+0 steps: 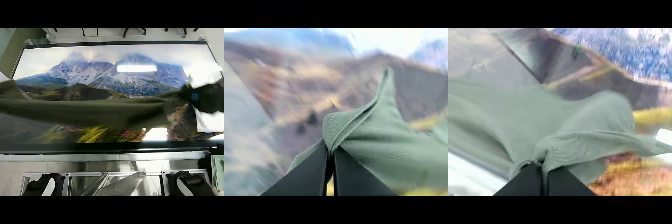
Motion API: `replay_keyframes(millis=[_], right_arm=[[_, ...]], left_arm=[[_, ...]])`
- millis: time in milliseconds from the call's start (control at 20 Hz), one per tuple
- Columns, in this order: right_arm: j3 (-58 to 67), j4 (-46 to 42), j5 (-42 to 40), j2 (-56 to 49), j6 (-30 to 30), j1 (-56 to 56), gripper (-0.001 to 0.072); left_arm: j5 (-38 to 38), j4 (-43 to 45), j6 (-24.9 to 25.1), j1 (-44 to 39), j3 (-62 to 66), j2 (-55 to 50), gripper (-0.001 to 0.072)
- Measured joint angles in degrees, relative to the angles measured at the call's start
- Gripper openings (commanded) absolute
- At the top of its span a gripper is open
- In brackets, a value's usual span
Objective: Fold the shirts.
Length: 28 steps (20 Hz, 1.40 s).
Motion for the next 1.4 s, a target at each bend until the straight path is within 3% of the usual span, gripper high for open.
replay_keyframes(millis=[150, 400, 750, 1000, 1050, 1150, 1400], right_arm=[[0.0, -0.6, 4.0, 2.6, 1.3, 0.0, 0.0029], [-4.7, -1.8, 5.2, -2.0, -0.4, 2.2, 0.0030], [-20.4, -1.5, -12.6, -15.0, -5.2, 15.1, 0.0031], [-22.9, -1.2, -22.8, -25.3, -7.0, 17.6, 0.0031], [-23.1, -1.1, -23.6, -26.3, -7.2, 17.8, 0.0030], [-23.3, -0.7, -25.1, -27.5, -7.4, 18.1, 0.0030], [-23.3, -0.1, -26.5, -28.1, -7.6, 18.3, 0.0030]], left_arm=[[-0.4, 0.5, -0.3, 0.0, 7.4, -6.6, 0.0013], [-1.9, -5.3, 0.7, -0.7, 11.8, -25.6, 0.0013], [-0.9, -8.9, 4.2, -6.0, 12.8, -55.6, 0.0013], [4.1, -7.6, 3.9, -6.6, 13.0, -66.7, 0.0014], [5.9, -7.4, 3.8, -6.7, 13.0, -67.6, 0.0051], [9.0, -7.2, 3.7, -6.7, 13.6, -68.7, 0.0687], [8.8, -6.8, -1.0, -5.7, 20.9, -69.1, 0.0708]])
